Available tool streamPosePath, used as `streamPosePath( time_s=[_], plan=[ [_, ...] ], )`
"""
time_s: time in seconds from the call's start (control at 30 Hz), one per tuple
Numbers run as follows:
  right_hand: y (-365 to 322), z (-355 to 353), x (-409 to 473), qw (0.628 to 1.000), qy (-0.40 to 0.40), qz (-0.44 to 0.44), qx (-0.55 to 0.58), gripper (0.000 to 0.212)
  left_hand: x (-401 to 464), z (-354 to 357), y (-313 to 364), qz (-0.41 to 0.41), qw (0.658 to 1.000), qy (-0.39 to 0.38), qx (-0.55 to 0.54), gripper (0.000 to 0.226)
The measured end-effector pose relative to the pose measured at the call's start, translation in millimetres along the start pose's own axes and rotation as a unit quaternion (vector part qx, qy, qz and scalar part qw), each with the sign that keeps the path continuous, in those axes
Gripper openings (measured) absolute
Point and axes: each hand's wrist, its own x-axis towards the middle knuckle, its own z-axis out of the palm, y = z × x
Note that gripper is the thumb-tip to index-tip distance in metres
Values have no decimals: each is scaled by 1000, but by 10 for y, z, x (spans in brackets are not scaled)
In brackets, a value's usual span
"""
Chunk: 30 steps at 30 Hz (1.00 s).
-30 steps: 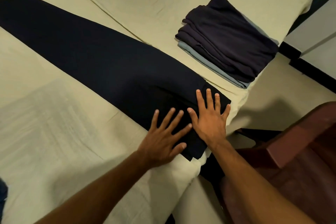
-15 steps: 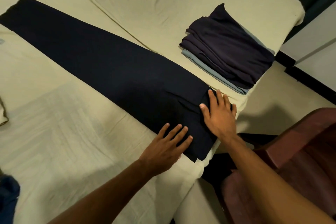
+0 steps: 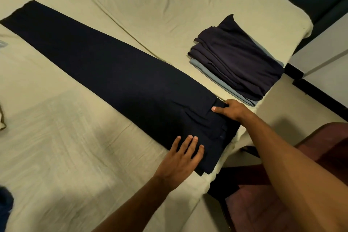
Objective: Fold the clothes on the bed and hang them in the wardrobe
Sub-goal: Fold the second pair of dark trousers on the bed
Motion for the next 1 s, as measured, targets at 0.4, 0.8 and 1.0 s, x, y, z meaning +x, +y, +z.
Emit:
streamPosePath(
  time_s=[0.4,0.8,1.0],
  plan=[
    [182,-160,-326,951,-31,79,296,42,85,-166,-29,-62,992,54,-100,55],
    [157,439,-794,851,66,79,515,27,-99,-273,-194,-22,969,-16,-244,57],
    [130,533,-748,812,125,66,566,27,185,-487,-744,-53,975,64,-208,71]
  ],
)
